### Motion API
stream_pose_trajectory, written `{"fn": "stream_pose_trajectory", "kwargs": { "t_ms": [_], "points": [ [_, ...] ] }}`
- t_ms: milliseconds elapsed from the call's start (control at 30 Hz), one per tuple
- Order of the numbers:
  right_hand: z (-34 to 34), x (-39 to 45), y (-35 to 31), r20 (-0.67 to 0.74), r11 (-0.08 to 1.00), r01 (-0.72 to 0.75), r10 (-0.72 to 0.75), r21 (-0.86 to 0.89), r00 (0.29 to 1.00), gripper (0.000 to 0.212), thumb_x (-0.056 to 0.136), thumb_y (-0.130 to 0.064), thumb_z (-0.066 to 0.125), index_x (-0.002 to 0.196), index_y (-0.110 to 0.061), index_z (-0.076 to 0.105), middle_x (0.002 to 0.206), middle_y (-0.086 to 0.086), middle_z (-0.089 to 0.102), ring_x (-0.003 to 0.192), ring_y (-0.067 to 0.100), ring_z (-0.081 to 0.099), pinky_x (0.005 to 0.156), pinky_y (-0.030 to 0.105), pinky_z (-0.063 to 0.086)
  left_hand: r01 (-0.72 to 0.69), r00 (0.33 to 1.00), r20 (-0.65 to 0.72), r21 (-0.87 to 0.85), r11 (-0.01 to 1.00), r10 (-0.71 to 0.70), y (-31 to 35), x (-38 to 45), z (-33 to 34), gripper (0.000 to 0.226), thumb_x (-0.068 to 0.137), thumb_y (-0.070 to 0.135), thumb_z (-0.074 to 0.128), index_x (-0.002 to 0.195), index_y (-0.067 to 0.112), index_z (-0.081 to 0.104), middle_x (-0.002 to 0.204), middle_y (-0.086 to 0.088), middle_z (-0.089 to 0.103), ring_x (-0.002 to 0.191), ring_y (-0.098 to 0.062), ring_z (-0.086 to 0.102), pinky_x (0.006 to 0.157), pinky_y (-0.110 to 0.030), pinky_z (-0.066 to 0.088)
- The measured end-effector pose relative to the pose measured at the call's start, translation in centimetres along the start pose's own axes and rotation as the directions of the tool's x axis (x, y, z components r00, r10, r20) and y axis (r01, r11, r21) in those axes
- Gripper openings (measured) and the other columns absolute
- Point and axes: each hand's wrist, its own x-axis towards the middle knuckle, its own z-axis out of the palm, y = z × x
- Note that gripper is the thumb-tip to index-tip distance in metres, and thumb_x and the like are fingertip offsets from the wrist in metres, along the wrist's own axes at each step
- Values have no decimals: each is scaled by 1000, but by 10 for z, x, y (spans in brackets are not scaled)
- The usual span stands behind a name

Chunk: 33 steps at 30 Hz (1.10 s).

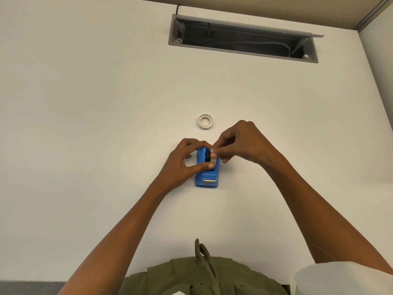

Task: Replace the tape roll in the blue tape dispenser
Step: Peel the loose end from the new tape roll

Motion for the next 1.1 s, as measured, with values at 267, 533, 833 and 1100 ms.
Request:
{"fn": "stream_pose_trajectory", "kwargs": {
  "t_ms": [267, 533, 833, 1100],
  "points": [
    [0, -2, -4, -7, 1000, -28, 28, -2, 1000, 7, 68, -6, 77, 75, -5, 75, 60, 1, 71, 54, 14, 71, 60, 18, 57, 0, 1000, -3, -3, 1000, 0, 0, 0, 0, 50, 69, 49, 69, 115, 36, 55, 119, 12, 50, 107, 0, 50, 80, -8, 41],
    [1, 2, 1, -44, 998, -42, 45, 52, 998, 6, 74, -3, 69, 75, -3, 75, 66, 11, 73, 57, 19, 72, 64, 24, 60, -14, 1000, -7, -3, 1000, 14, -2, -1, 0, 44, 69, 50, 71, 106, 54, 48, 113, 25, 47, 103, 9, 48, 78, -4, 41],
    [15, -18, 7, -182, 984, 157, -170, -81, 968, 11, 70, -16, 80, 80, -12, 78, 78, 5, 73, 65, 12, 63, 59, 21, 51, -36, 999, -9, 5, 999, 36, 0, 0, 0, 41, 70, 51, 69, 100, 67, 47, 113, 27, 49, 105, 10, 47, 79, -11, 41],
    [21, -23, -9, -148, 936, 134, -190, -324, 971, 10, 78, -12, 68, 84, -10, 75, 84, 8, 73, 77, 22, 65, 77, 37, 52, -43, 999, -10, -6, 999, 43, 2, 0, 1, 41, 70, 48, 70, 104, 58, 48, 114, 23, 49, 107, 5, 48, 81, -8, 41]
  ]
}}
